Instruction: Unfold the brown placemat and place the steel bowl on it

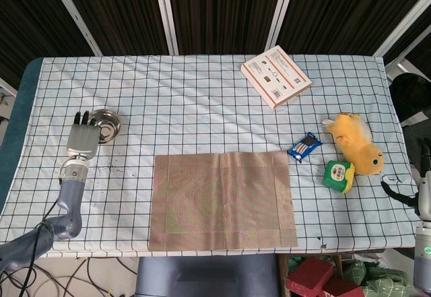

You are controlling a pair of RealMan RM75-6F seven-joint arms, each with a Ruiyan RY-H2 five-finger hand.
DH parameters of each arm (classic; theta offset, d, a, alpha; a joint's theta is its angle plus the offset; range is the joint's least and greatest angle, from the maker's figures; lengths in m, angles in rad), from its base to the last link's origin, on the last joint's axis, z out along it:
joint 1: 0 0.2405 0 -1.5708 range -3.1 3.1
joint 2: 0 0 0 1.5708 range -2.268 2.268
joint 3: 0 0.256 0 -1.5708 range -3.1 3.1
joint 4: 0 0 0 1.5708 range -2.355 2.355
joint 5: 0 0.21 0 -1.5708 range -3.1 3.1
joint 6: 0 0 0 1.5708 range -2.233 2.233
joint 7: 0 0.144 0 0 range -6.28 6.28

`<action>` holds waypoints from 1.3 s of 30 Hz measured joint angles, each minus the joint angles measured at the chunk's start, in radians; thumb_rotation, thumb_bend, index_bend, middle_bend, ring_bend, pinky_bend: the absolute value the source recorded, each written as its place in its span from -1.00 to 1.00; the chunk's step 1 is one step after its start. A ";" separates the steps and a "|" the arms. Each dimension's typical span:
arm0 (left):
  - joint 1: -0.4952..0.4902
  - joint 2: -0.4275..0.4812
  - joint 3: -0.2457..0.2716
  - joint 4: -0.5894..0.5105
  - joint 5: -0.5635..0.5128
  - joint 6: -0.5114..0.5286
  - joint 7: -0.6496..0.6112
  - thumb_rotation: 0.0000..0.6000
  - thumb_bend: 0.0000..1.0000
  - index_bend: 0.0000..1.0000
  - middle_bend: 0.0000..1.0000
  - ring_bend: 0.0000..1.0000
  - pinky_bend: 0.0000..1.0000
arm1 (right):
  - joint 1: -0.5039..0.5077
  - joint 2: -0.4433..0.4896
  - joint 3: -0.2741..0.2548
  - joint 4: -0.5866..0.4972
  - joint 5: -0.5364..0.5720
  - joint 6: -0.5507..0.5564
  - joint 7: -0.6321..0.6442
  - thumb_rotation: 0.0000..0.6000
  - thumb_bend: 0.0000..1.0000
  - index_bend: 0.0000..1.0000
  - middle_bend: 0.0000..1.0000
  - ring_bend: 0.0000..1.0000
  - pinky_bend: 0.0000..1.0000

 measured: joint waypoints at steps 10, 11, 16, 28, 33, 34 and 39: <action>-0.015 0.045 -0.008 -0.117 0.129 0.089 -0.072 1.00 -0.04 0.36 -0.43 -0.89 -0.80 | 0.000 0.001 -0.001 -0.002 -0.004 0.000 0.007 1.00 -0.79 -1.00 -1.00 -1.00 -0.68; -0.020 0.052 -0.011 -0.141 0.146 0.101 -0.077 1.00 -0.04 0.36 -0.43 -0.89 -0.80 | 0.000 0.001 0.000 -0.002 -0.003 0.000 0.008 1.00 -0.79 -1.00 -1.00 -1.00 -0.68; -0.044 0.074 -0.024 -0.253 0.212 0.141 -0.089 1.00 -0.04 0.36 -0.43 -0.89 -0.80 | -0.001 0.002 0.000 -0.003 -0.003 0.001 0.011 1.00 -0.79 -1.00 -1.00 -1.00 -0.68; -0.131 -0.003 0.016 -0.519 0.363 0.144 -0.026 1.00 -0.04 0.35 -0.43 -0.87 -0.78 | -0.002 0.009 0.003 -0.005 0.002 -0.007 0.027 1.00 -0.80 -1.00 -1.00 -1.00 -0.68; -0.147 -0.073 0.064 -0.542 0.386 0.113 0.016 1.00 -0.04 0.35 -0.42 -0.86 -0.78 | -0.003 0.013 0.008 -0.006 0.009 -0.010 0.038 1.00 -0.80 -1.00 -1.00 -1.00 -0.68; -0.148 -0.083 0.069 -0.542 0.388 0.109 0.019 1.00 -0.04 0.35 -0.43 -0.86 -0.78 | -0.003 0.014 0.008 -0.006 0.010 -0.010 0.040 1.00 -0.80 -1.00 -1.00 -1.00 -0.68; -0.146 -0.125 0.087 -0.537 0.392 0.095 0.018 1.00 -0.06 0.33 -0.43 -0.86 -0.78 | -0.002 0.014 0.009 -0.005 0.012 -0.013 0.043 1.00 -0.80 -1.00 -1.00 -1.00 -0.68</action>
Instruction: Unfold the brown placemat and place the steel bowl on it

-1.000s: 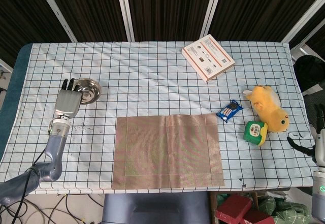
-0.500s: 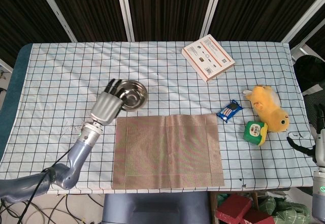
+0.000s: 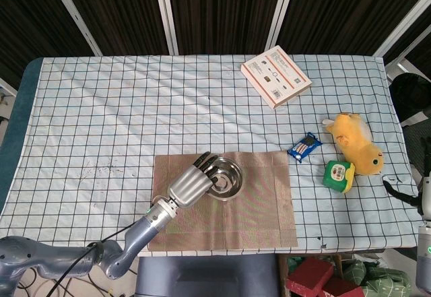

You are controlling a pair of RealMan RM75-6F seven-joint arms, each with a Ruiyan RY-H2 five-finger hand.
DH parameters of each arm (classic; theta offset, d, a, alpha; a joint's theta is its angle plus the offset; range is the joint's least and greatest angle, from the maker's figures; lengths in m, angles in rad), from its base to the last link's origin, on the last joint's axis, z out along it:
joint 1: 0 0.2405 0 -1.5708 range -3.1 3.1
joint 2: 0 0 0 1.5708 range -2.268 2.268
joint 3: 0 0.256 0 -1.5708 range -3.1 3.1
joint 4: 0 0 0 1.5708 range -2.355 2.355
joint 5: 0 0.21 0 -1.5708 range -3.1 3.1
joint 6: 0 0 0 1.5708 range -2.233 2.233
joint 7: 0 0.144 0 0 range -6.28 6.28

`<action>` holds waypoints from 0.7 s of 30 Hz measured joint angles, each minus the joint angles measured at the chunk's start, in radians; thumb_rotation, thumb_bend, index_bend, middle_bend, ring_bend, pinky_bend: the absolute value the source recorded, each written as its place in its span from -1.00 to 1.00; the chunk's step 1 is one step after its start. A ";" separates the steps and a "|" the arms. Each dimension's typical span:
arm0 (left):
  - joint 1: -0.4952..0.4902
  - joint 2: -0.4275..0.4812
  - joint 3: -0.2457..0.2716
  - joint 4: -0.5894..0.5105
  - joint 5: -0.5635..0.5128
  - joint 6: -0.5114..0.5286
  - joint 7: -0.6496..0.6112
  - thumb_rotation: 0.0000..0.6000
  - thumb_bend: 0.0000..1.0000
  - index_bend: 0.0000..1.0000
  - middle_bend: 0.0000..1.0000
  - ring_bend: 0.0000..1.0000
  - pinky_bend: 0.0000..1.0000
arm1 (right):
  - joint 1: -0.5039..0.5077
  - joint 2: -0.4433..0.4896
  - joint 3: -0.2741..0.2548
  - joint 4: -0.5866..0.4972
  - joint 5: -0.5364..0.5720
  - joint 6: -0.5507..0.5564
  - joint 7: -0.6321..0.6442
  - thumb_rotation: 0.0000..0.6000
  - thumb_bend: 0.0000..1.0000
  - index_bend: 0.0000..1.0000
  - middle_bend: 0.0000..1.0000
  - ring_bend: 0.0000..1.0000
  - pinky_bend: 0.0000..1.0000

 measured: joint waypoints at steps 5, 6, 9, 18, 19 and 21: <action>0.006 -0.022 0.013 0.008 0.010 -0.009 -0.025 1.00 -0.13 0.29 -0.47 -0.86 -0.78 | 0.001 -0.001 -0.001 0.001 -0.001 0.000 0.000 1.00 -0.80 -1.00 -1.00 -1.00 -0.68; 0.007 -0.022 0.017 0.008 0.011 -0.013 -0.025 1.00 -0.19 0.27 -0.48 -0.86 -0.78 | 0.001 -0.001 -0.001 0.001 -0.001 0.000 0.000 1.00 -0.80 -1.00 -1.00 -1.00 -0.68; 0.011 -0.018 0.028 0.007 0.013 -0.023 -0.027 1.00 -0.47 0.17 -0.53 -0.86 -0.79 | 0.001 -0.001 -0.001 0.001 0.000 -0.001 -0.002 1.00 -0.79 -1.00 -1.00 -1.00 -0.68; 0.026 0.035 0.048 -0.027 0.013 -0.044 -0.034 1.00 -0.96 -0.52 -0.74 -0.90 -0.90 | 0.000 -0.002 -0.003 0.000 -0.001 0.001 -0.007 1.00 -0.78 -1.00 -1.00 -1.00 -0.68; 0.028 0.042 0.049 -0.033 0.013 -0.044 -0.037 1.00 -0.96 -0.56 -0.75 -0.91 -0.90 | 0.001 -0.002 -0.003 0.000 -0.002 0.001 -0.008 1.00 -0.78 -1.00 -1.00 -1.00 -0.68; 0.034 0.061 0.050 -0.048 0.015 -0.040 -0.042 1.00 -0.96 -0.63 -0.76 -0.92 -0.91 | 0.001 -0.002 -0.004 0.000 -0.002 0.001 -0.009 1.00 -0.78 -1.00 -1.00 -1.00 -0.68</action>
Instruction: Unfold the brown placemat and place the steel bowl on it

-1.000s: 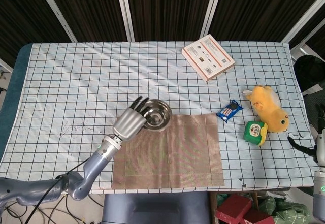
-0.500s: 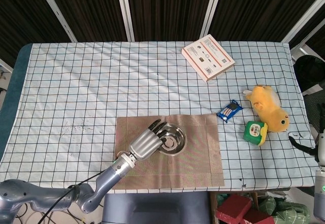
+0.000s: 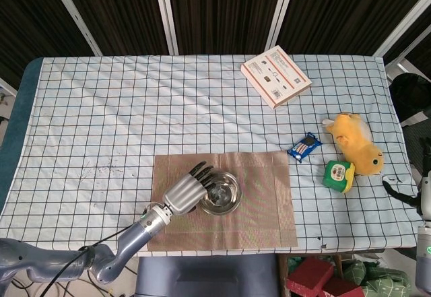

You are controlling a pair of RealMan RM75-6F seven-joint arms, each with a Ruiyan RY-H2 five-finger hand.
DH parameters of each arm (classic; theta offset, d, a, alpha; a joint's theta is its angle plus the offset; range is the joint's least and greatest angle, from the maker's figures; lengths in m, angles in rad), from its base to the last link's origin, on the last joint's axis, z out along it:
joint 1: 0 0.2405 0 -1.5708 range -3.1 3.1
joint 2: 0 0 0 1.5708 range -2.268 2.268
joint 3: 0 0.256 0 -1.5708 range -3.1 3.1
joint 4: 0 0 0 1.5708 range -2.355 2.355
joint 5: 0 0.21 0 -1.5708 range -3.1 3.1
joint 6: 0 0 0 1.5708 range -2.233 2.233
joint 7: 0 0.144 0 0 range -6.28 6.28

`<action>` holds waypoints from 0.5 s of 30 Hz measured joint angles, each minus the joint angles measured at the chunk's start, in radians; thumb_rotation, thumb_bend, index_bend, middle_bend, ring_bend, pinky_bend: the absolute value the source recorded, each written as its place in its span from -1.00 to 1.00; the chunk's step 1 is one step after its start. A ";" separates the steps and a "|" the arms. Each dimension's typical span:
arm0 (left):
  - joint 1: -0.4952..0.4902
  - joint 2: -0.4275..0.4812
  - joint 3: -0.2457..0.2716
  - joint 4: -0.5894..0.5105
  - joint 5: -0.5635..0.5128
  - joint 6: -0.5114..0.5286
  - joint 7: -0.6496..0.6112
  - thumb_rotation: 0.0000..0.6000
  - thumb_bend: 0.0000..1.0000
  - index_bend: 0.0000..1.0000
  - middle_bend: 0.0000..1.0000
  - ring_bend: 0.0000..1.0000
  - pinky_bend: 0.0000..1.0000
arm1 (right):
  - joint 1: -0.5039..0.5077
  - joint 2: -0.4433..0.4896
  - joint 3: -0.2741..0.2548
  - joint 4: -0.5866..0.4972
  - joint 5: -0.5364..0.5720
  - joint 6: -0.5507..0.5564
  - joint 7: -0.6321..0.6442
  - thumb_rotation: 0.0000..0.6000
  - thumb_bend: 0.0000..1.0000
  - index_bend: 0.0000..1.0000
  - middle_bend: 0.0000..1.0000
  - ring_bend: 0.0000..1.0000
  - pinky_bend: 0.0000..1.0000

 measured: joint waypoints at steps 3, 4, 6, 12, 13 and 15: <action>0.011 0.029 -0.005 -0.027 0.000 0.017 -0.010 1.00 -0.96 -0.66 -0.78 -0.94 -0.93 | 0.000 0.000 -0.001 -0.001 0.000 -0.001 0.000 1.00 -0.78 -1.00 -1.00 -1.00 -0.68; 0.015 0.039 -0.008 -0.037 -0.001 0.023 -0.014 1.00 -0.96 -0.66 -0.78 -0.95 -0.94 | 0.000 0.000 -0.001 -0.002 0.000 -0.001 0.001 1.00 -0.78 -1.00 -1.00 -1.00 -0.68; 0.027 0.071 -0.015 -0.068 -0.004 0.042 -0.022 1.00 -0.95 -0.66 -0.79 -0.95 -0.94 | 0.000 0.000 -0.002 -0.003 -0.002 0.000 0.000 1.00 -0.78 -1.00 -1.00 -1.00 -0.68; 0.077 0.192 -0.033 -0.160 -0.019 0.109 -0.041 1.00 -0.95 -0.69 -0.81 -0.96 -0.94 | -0.001 0.001 -0.004 -0.003 -0.005 0.002 -0.005 1.00 -0.78 -1.00 -1.00 -1.00 -0.68; 0.087 0.213 -0.033 -0.171 -0.020 0.122 -0.043 1.00 -0.95 -0.69 -0.83 -0.96 -0.95 | -0.001 0.001 -0.004 -0.002 -0.006 0.002 -0.006 1.00 -0.78 -1.00 -1.00 -1.00 -0.68; 0.115 0.265 -0.032 -0.194 -0.020 0.157 -0.049 1.00 -0.95 -0.73 -0.86 -0.98 -0.96 | 0.000 0.000 -0.006 -0.001 -0.010 0.002 -0.013 1.00 -0.78 -1.00 -1.00 -1.00 -0.68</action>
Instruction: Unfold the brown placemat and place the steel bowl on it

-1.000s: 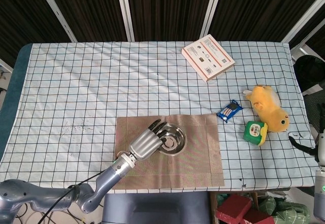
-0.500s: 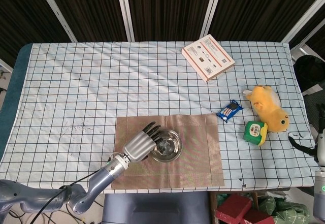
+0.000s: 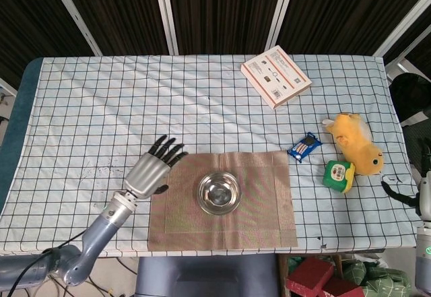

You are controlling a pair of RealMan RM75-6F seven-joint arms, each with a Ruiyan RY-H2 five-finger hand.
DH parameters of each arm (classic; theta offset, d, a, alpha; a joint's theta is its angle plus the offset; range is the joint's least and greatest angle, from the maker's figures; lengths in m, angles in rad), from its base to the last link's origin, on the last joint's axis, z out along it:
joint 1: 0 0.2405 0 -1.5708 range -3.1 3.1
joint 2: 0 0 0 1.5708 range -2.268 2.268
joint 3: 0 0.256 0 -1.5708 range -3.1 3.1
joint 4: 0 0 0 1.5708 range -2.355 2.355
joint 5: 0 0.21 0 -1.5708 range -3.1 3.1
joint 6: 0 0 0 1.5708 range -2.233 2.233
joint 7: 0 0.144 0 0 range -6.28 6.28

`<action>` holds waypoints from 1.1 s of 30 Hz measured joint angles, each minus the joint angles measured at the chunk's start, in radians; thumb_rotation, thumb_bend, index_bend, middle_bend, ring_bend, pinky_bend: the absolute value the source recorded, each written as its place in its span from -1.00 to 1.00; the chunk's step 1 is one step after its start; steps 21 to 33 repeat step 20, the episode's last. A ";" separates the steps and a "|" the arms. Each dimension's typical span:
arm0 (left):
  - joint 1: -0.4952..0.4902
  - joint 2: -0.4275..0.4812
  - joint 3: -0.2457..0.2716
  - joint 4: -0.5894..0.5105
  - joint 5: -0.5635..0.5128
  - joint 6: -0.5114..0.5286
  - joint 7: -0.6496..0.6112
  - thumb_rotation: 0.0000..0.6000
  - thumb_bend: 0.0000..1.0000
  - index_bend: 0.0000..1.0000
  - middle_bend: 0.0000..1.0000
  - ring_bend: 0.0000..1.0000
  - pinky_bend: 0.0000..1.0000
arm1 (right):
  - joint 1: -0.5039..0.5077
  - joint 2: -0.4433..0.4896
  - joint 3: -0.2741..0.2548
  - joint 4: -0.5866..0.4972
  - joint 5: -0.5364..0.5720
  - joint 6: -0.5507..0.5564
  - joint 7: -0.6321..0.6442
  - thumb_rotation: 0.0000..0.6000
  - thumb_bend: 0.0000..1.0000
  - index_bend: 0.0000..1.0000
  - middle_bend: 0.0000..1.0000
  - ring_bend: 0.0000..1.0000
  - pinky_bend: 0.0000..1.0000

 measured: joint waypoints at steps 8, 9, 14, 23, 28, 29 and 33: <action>0.170 0.200 0.040 -0.067 0.015 0.190 -0.053 1.00 -0.95 -0.95 -0.99 -1.00 -1.00 | 0.004 -0.009 -0.016 0.008 -0.023 0.007 -0.037 1.00 -0.78 -1.00 -1.00 -1.00 -0.68; 0.193 0.212 0.045 -0.069 0.015 0.213 -0.062 1.00 -0.95 -0.99 -1.00 -1.00 -1.00 | 0.004 -0.009 -0.018 0.011 -0.026 0.008 -0.043 1.00 -0.78 -1.00 -1.00 -1.00 -0.68; 0.328 0.266 0.079 -0.081 0.007 0.339 -0.149 1.00 -0.95 -1.00 -1.00 -1.00 -1.00 | 0.008 -0.015 -0.024 0.027 -0.037 0.013 -0.069 1.00 -0.78 -1.00 -1.00 -1.00 -0.68; 0.428 0.293 0.103 -0.056 0.006 0.409 -0.232 1.00 -0.95 -1.00 -1.00 -1.00 -1.00 | 0.010 -0.021 -0.032 0.039 -0.050 0.020 -0.089 1.00 -0.78 -1.00 -1.00 -1.00 -0.68; 0.428 0.293 0.103 -0.056 0.006 0.409 -0.232 1.00 -0.95 -1.00 -1.00 -1.00 -1.00 | 0.010 -0.021 -0.032 0.039 -0.050 0.020 -0.089 1.00 -0.78 -1.00 -1.00 -1.00 -0.68; 0.428 0.293 0.103 -0.056 0.006 0.409 -0.232 1.00 -0.95 -1.00 -1.00 -1.00 -1.00 | 0.010 -0.021 -0.032 0.039 -0.050 0.020 -0.089 1.00 -0.78 -1.00 -1.00 -1.00 -0.68; 0.428 0.293 0.103 -0.056 0.006 0.409 -0.232 1.00 -0.95 -1.00 -1.00 -1.00 -1.00 | 0.010 -0.021 -0.032 0.039 -0.050 0.020 -0.089 1.00 -0.78 -1.00 -1.00 -1.00 -0.68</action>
